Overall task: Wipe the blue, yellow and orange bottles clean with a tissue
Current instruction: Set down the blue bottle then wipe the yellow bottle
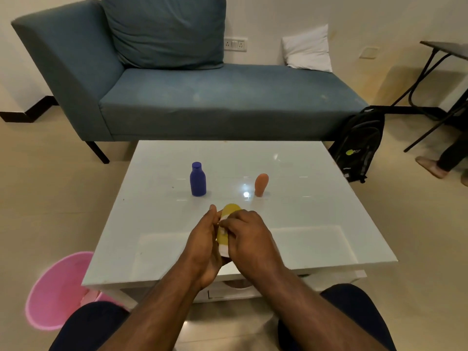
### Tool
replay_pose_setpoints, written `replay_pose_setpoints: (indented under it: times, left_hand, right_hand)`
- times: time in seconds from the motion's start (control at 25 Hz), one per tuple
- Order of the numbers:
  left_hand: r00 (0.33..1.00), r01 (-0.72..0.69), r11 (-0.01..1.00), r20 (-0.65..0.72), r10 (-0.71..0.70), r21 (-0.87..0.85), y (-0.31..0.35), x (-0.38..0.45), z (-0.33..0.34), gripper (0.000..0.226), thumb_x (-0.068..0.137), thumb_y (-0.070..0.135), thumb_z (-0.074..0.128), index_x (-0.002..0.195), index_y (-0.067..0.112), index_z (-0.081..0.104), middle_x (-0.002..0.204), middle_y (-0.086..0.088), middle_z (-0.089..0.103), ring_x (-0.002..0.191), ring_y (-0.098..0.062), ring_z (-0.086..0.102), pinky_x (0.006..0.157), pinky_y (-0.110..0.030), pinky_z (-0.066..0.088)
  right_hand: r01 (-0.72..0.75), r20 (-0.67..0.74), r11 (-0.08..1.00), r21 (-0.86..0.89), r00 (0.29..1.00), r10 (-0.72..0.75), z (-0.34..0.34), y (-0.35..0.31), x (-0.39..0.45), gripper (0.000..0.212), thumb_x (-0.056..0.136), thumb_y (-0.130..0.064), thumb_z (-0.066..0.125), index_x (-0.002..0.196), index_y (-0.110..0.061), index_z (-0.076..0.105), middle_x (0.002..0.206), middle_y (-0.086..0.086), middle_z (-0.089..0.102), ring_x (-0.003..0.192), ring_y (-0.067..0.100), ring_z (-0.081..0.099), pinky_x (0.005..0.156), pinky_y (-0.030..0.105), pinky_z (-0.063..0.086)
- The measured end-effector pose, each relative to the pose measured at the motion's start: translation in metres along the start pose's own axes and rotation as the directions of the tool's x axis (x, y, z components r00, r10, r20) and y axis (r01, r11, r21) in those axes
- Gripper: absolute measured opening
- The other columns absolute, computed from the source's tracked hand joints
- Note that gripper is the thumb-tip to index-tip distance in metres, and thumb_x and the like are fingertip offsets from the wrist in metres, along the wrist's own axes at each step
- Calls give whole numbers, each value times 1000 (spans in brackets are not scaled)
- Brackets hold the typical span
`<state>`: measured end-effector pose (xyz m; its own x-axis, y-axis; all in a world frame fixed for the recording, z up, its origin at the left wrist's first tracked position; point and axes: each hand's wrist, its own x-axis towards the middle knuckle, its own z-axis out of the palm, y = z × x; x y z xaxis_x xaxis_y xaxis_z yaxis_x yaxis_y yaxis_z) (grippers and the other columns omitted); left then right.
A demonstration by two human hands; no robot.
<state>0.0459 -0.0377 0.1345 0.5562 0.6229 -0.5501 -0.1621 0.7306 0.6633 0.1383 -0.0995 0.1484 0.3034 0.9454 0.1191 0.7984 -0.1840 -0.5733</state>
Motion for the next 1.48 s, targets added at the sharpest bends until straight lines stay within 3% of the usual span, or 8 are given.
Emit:
replay_pose_setpoints:
  times: [0.2, 0.36, 0.48, 0.68, 0.92, 1.2, 1.32, 1.48]
  left_hand:
    - [1000, -17, 1000, -8, 17, -13, 5, 7, 11, 53, 101, 56, 37, 123, 18, 66, 112, -11, 77, 101, -28, 74, 85, -46, 57]
    - [998, -33, 999, -47, 34, 27, 7, 15, 14, 51, 101, 58, 38, 113, 19, 68, 91, -4, 80, 87, -20, 76, 82, -43, 56]
    - [999, 38, 999, -26, -37, 16, -4, 22, 16, 59, 99, 60, 40, 127, 14, 63, 110, -11, 77, 104, -29, 73, 98, -50, 54]
    - [993, 80, 996, -80, -82, -37, -3, 54, 12, 68, 91, 64, 51, 134, 12, 60, 117, -16, 73, 106, -31, 72, 76, -41, 60]
    - [993, 64, 997, -93, -68, -47, -11, 70, 22, 51, 101, 44, 50, 144, 16, 50, 130, -14, 66, 113, -32, 66, 83, -43, 56]
    - [993, 27, 995, -117, -16, 93, -7, 110, 15, 45, 103, 28, 51, 147, 17, 45, 121, -15, 65, 102, -29, 68, 82, -44, 58]
    - [992, 40, 982, -125, -16, 187, -8, 133, 12, 46, 102, 29, 54, 147, 21, 46, 138, -11, 60, 116, -32, 64, 98, -53, 54]
    - [974, -53, 886, -170, 147, 461, 2, 160, 7, 48, 101, 26, 56, 148, 22, 47, 143, -3, 58, 127, -28, 58, 109, -53, 47]
  right_hand:
    - [-10, -147, 1000, 30, 989, 14, -1, 5, 5, 22, 92, -23, 57, 110, -14, 65, 109, 5, 61, 99, 17, 54, 93, 29, 45]
    - [-14, -132, 997, 78, 991, 24, 10, 16, -1, 22, 97, -30, 47, 104, -20, 66, 95, -9, 56, 87, 5, 51, 81, 20, 47]
    - [-67, -186, 994, 81, 979, 81, 8, 26, 11, 19, 94, -29, 52, 103, -20, 66, 95, -5, 57, 86, 9, 52, 81, 22, 48]
    - [-16, -99, 998, 59, 995, 21, 19, 32, -2, 15, 91, -20, 56, 102, -20, 66, 96, -4, 59, 88, 10, 53, 80, 25, 51]
    - [-100, -167, 987, 124, 979, 120, 21, 54, 24, 16, 91, -22, 51, 97, -22, 66, 93, -5, 58, 86, 11, 54, 77, 28, 52]
    - [-115, -125, 977, 180, 982, 138, 36, 81, 36, 18, 89, -13, 55, 99, -22, 68, 95, -6, 61, 87, 9, 55, 80, 21, 49]
    - [-162, -115, 973, 166, 976, 183, 41, 99, 61, 17, 90, -14, 56, 101, -19, 68, 97, -3, 62, 87, 10, 56, 82, 21, 49]
    - [-198, -137, 960, 197, 964, 227, 49, 113, 77, 15, 89, -21, 60, 102, -20, 67, 102, -3, 64, 92, 10, 58, 89, 23, 49]
